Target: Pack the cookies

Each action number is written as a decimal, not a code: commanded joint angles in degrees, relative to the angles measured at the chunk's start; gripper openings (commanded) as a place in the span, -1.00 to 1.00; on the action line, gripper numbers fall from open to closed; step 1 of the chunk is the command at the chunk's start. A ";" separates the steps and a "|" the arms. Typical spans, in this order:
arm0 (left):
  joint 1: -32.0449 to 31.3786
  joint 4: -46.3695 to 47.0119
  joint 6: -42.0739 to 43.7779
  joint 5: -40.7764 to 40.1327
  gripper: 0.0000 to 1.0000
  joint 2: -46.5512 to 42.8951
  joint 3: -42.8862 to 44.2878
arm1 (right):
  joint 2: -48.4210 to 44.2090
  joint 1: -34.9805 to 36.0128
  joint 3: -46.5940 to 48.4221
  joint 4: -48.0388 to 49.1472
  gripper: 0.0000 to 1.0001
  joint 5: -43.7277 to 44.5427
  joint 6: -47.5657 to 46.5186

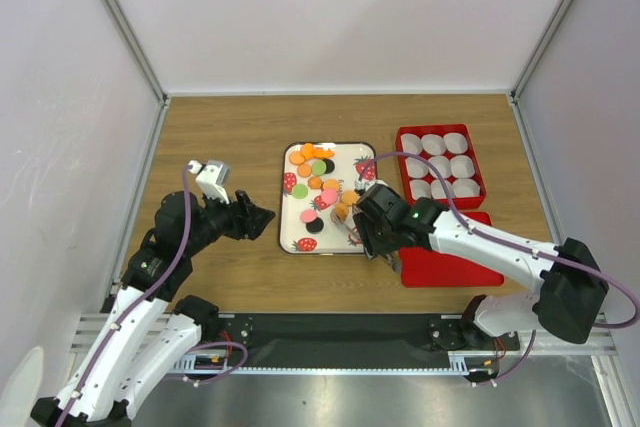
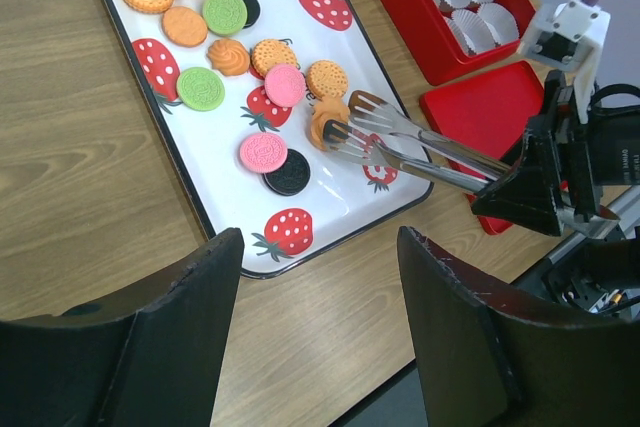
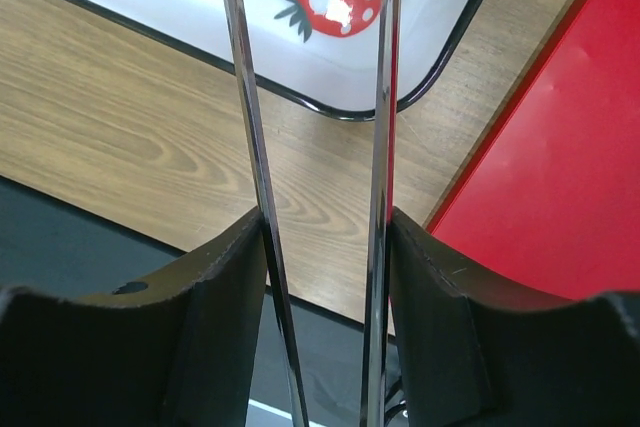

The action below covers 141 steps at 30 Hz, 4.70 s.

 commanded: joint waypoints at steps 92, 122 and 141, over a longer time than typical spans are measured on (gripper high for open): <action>-1.47 1.82 0.98 0.50 0.36 0.30 -0.35 | 17.35 -41.64 25.24 4.67 -0.18 -5.71 -7.90; -2.96 1.55 0.80 -0.11 0.36 1.35 -0.26 | -7.53 -7.19 3.53 -0.69 0.05 5.36 -0.52; -3.93 1.12 0.72 -1.17 0.36 1.70 -0.17 | 2.14 1.07 6.43 -0.25 0.10 11.69 0.54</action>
